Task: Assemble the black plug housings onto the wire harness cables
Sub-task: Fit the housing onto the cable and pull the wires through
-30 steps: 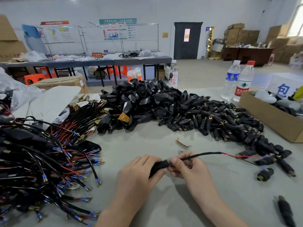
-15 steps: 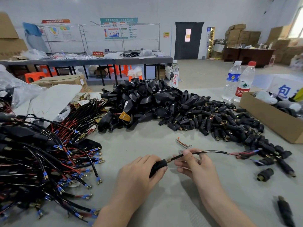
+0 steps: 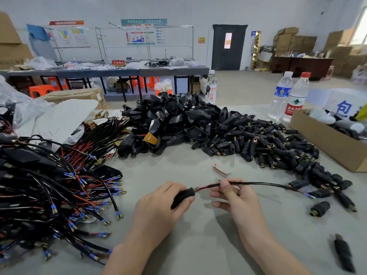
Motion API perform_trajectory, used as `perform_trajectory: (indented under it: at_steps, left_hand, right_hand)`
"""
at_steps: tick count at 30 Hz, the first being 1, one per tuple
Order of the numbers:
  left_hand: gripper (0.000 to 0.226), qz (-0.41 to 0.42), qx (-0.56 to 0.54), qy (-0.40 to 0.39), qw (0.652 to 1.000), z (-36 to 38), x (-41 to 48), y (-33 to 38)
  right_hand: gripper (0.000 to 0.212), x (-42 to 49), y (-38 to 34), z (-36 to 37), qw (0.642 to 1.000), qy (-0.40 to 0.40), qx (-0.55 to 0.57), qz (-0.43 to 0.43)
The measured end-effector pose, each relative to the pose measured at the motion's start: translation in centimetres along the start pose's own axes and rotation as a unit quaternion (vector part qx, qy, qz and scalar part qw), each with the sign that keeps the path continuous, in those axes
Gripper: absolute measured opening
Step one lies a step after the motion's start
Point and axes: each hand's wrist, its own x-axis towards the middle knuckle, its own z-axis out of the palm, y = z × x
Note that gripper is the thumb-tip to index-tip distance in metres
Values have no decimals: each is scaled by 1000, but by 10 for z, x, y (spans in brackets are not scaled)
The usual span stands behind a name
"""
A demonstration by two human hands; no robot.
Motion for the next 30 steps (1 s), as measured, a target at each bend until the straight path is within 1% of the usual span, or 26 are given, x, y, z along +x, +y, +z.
perform_trajectory:
  at_steps: [2, 4, 6, 7, 10, 16, 20, 25, 26, 30]
  left_hand:
    - [25, 2, -5, 0, 1000, 0, -1, 1]
    - [32, 9, -8, -9, 1000, 0, -3, 4]
    - [36, 17, -11, -15, 1000, 1, -4, 5]
    - [36, 20, -13, -17, 1000, 1, -4, 4]
    - [31, 24, -18, -19, 999, 2, -4, 3]
    - [33, 15, -33, -24, 999, 1, -6, 7]
    - [47, -46, -109, -35, 992, 2, -11, 3]
    - [28, -97, -216, -41, 971, 5, -15, -4]
    - [28, -108, -233, -42, 966, 7, -14, -5]
    - [39, -129, -231, -44, 963, 8, -14, -9]
  right_hand:
    - [13, -2, -1, -2, 1000, -18, 15, 5]
    - [14, -5, -1, -1, 997, -61, 40, 15]
    - [19, -7, 1, 2, 995, -89, 27, 28]
    - [18, -7, 2, 4, 995, -92, 10, 29]
    - [6, -9, 5, 6, 997, -68, -22, 15]
    - [3, -8, 6, 8, 1000, -5, -26, -11]
    - [4, -6, 6, 3, 1000, 24, -5, -14]
    - [5, -4, 7, 2, 998, 66, 5, -21]
    - [5, -4, 7, 2, 997, 70, 9, -23]
    - [5, -7, 6, 1, 998, 59, 16, -19]
